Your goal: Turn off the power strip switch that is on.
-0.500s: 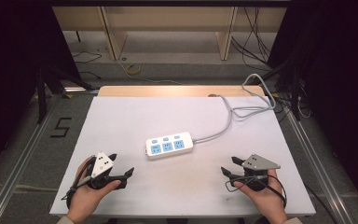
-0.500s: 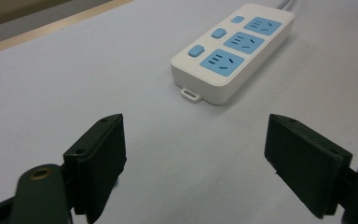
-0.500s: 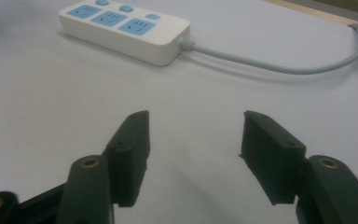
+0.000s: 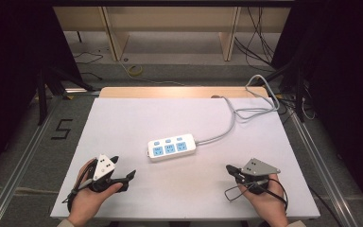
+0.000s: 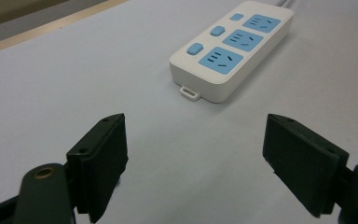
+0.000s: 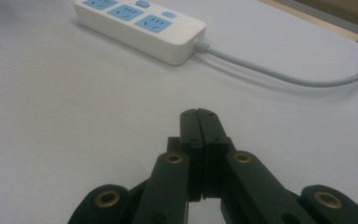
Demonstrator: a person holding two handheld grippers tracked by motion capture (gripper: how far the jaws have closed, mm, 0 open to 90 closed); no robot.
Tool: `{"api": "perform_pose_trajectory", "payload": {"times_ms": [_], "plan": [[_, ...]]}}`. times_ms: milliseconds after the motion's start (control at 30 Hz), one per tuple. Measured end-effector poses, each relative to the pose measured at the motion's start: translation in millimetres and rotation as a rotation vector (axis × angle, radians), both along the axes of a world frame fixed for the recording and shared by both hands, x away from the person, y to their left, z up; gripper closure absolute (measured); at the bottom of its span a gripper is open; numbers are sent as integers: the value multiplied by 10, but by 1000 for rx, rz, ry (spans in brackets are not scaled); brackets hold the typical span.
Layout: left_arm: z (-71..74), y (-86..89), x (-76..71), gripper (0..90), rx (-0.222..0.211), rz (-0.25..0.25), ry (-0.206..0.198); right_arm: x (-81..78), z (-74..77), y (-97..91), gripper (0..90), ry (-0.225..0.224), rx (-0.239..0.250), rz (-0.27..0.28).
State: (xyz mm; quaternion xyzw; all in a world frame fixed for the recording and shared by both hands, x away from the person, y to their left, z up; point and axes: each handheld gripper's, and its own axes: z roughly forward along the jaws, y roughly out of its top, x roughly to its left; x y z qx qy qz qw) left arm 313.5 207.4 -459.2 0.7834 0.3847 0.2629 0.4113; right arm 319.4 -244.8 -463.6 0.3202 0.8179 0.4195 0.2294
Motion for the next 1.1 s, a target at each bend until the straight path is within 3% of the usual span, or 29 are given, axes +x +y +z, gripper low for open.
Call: {"api": "perform_pose_trajectory", "payload": {"times_ms": [667, 1100], "plan": [[-5, -11, -4, 228, 0, 9, 5, 146, 109, 204, 900, 40, 19, 38], [0, -18, -10, 230, 4, 7, 3, 275, 197, 379, 900, 45, -7, 48]]}}
